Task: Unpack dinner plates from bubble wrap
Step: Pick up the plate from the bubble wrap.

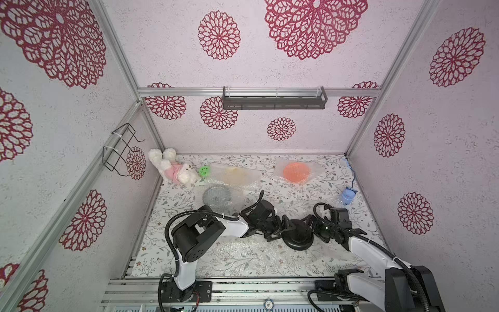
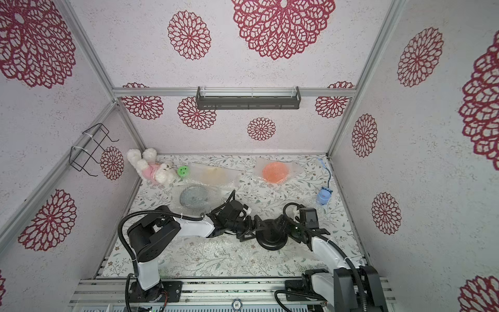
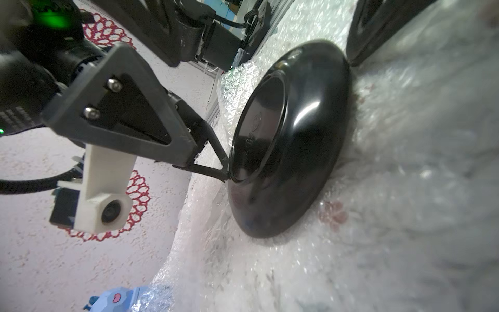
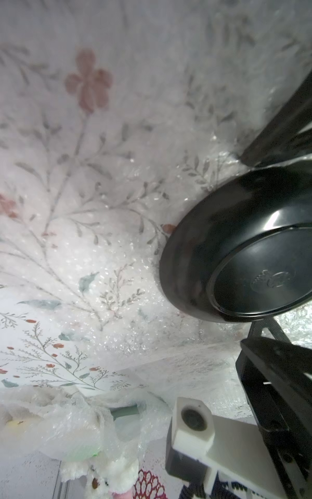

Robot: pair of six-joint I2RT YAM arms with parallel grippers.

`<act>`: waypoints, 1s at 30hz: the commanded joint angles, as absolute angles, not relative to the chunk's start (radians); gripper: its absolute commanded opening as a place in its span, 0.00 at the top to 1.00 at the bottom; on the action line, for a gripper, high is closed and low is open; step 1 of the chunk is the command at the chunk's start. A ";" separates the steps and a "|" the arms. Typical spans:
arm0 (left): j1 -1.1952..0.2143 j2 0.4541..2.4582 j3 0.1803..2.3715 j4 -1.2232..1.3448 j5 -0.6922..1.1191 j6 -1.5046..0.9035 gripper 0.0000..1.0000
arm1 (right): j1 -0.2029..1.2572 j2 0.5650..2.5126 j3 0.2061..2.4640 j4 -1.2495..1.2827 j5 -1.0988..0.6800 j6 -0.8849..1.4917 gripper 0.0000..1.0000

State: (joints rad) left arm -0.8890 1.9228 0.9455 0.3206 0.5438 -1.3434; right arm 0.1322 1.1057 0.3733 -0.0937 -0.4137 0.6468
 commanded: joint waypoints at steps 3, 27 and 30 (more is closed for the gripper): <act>-0.893 1.865 0.937 0.515 0.561 -1.387 0.03 | 0.137 1.138 0.336 -0.180 -0.406 0.648 0.01; -0.903 1.940 0.972 0.736 0.483 -1.387 0.03 | 0.135 1.187 0.336 -0.152 -0.390 0.637 0.01; -0.907 1.953 0.991 0.783 0.483 -1.391 0.03 | 0.135 1.195 0.334 -0.140 -0.396 0.642 0.01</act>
